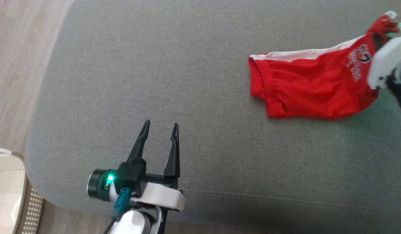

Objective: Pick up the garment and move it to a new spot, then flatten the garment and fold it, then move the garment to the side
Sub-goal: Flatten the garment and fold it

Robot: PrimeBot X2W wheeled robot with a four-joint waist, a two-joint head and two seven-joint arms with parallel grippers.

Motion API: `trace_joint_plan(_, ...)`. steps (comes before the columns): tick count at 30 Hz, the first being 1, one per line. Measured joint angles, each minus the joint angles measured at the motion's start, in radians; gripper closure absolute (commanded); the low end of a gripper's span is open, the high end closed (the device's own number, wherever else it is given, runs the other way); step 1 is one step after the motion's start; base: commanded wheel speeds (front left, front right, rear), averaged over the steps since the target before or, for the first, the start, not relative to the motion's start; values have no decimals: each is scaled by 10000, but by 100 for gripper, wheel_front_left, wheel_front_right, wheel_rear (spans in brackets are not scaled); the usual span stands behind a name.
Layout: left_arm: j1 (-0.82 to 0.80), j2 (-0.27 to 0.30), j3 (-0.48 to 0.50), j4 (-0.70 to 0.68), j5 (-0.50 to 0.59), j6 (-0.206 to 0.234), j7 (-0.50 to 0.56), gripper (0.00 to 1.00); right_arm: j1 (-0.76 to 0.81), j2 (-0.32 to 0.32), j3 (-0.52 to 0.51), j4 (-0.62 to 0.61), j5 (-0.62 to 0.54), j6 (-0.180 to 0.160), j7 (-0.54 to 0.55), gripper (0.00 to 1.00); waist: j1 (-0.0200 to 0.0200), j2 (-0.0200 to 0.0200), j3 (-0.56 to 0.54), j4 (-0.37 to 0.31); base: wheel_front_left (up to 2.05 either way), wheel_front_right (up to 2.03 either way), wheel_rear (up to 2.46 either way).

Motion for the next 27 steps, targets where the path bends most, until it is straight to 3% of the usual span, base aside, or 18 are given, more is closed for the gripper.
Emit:
trace_joint_plan(12, 35, 2, -192, 75, -107, -40, 0, 0, 45, 1448, 1208, -1306, 50, 0, 709, 100, 0, 0, -238, 373, 0, 0, 0)
trace_joint_plan(21, 32, 2, -226, 90, -265, -27, 0, 0, 871, 1919, 1825, -1898, 355, 0, 1160, 100, 0, 0, -90, 673, 0, 0, 0)
trace_joint_plan(22, 31, 2, -226, 92, -265, -23, 0, 0, 940, 1965, 1870, -1975, 395, 0, 1160, 92, 0, 0, -81, 671, 0, 0, 0)
trace_joint_plan(24, 29, 2, -226, 94, -276, 21, 0, 0, 1058, 2042, 1964, -2130, 397, 0, 1145, 14, 0, 0, -73, 651, 0, 0, 0)
trace_joint_plan(25, 29, 2, -226, 98, -322, 21, 0, 0, 1094, 2057, 1973, -2205, 399, 0, 1114, 0, 0, 0, -79, 637, 0, 0, 0)
trace_joint_plan(27, 28, 2, -226, 117, -366, 29, 0, 0, 1214, 2084, 1785, -2378, 506, 0, 855, 0, 0, 0, -116, 599, 0, 0, 0)
